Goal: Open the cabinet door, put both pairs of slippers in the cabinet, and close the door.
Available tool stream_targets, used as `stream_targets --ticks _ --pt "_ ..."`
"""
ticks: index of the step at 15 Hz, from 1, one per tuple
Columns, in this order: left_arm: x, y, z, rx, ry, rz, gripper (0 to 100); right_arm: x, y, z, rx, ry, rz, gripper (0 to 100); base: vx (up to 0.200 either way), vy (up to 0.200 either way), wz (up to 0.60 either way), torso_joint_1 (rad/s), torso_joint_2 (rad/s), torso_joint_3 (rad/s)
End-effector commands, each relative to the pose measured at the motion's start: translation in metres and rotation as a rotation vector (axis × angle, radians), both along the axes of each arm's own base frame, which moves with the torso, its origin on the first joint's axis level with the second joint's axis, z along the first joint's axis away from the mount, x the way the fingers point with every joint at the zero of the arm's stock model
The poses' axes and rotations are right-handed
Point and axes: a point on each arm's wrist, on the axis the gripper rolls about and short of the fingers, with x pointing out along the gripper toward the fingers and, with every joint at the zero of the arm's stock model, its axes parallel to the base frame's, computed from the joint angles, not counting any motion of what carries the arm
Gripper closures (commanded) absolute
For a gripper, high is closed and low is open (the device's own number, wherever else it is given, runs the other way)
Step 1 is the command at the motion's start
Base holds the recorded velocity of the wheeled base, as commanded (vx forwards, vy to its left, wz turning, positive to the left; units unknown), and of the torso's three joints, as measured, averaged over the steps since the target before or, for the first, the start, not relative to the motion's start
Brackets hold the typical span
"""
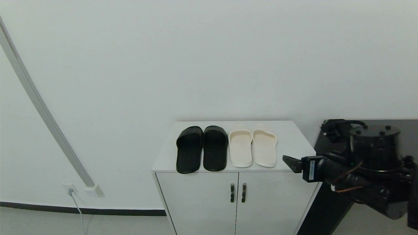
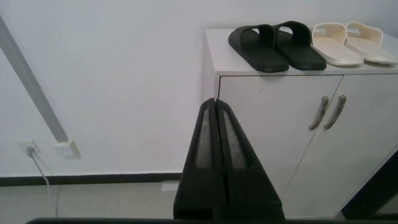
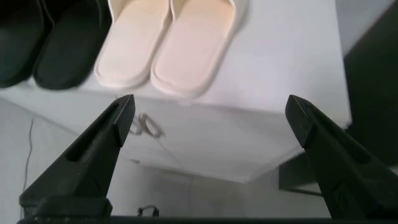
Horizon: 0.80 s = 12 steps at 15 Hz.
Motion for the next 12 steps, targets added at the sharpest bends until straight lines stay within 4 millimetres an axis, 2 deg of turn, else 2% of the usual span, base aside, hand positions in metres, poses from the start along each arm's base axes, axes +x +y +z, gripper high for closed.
stream_targets --ticks 1,7,12 --pt "0.000 0.000 0.000 0.000 0.002 0.000 100 0.027 0.030 -0.019 -0.028 0.005 -0.010 0 0.000 0.000 0.00 0.000 0.00 0.000" --pt "0.000 0.000 0.000 0.000 0.001 0.000 100 0.068 0.062 -0.030 -0.031 -0.009 -0.009 0 0.000 0.000 0.00 0.000 0.00 0.000" --pt "0.000 0.000 0.000 0.000 0.002 0.000 100 0.092 0.080 -0.036 -0.044 -0.033 -0.001 0 0.000 0.000 0.00 0.000 0.00 0.000"
